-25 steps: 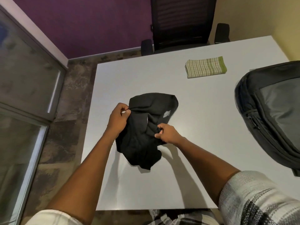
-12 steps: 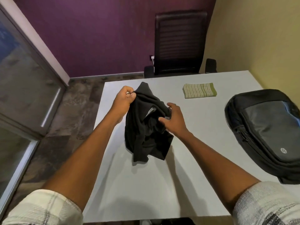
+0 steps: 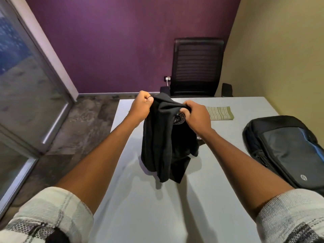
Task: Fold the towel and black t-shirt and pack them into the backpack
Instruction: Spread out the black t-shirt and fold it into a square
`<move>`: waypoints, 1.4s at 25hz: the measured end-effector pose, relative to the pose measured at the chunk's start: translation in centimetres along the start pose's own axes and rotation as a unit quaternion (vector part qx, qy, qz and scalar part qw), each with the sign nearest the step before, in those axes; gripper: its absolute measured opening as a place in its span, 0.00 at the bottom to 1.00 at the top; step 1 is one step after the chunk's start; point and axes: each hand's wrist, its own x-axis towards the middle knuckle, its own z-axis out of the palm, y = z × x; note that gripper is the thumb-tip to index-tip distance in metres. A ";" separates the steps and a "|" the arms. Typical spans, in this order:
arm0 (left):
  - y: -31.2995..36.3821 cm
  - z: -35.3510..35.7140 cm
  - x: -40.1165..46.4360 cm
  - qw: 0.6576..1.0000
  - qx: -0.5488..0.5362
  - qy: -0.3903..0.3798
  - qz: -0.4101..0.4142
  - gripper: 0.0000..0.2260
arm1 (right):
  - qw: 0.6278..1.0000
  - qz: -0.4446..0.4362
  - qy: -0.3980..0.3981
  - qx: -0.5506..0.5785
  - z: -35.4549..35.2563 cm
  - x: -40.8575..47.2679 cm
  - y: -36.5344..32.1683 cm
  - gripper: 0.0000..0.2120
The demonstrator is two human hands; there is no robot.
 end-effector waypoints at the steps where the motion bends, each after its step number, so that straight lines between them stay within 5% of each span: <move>1: -0.2 -0.3 0.2 1.000 0.008 0.009 -0.012 0.04 | 1.000 -0.008 0.014 -0.023 -0.2 0.4 -0.7 0.06; 9: -0.8 1.6 -0.5 0.981 0.147 -0.058 0.111 0.24 | 1.000 0.019 0.004 0.024 0.3 1.6 -4.1 0.07; 15: -1.5 0.6 0.7 0.961 0.255 -0.022 0.106 0.14 | 0.993 -0.049 -0.041 0.101 -1.4 2.5 -5.4 0.09; 20: -3.1 -2.4 2.7 0.976 0.191 0.088 0.064 0.16 | 0.996 -0.050 -0.073 0.031 -4.9 4.4 -3.8 0.10; 23: -3.2 -2.0 2.3 0.986 0.137 -0.030 0.088 0.08 | 0.991 -0.060 -0.117 0.006 -6.3 4.9 -3.6 0.09; 28: -0.4 2.9 0.2 0.975 0.066 -0.157 0.142 0.26 | 0.983 -0.138 -0.111 0.051 -7.1 5.5 -5.7 0.07; 32: 1.2 3.0 1.7 0.972 0.097 -0.090 0.192 0.04 | 0.981 -0.160 -0.096 0.044 -8.5 6.1 -6.4 0.09; 35: 2.7 0.8 3.3 0.974 0.103 -0.019 0.202 0.03 | 0.982 -0.113 -0.150 -0.029 -10.4 6.6 -5.7 0.16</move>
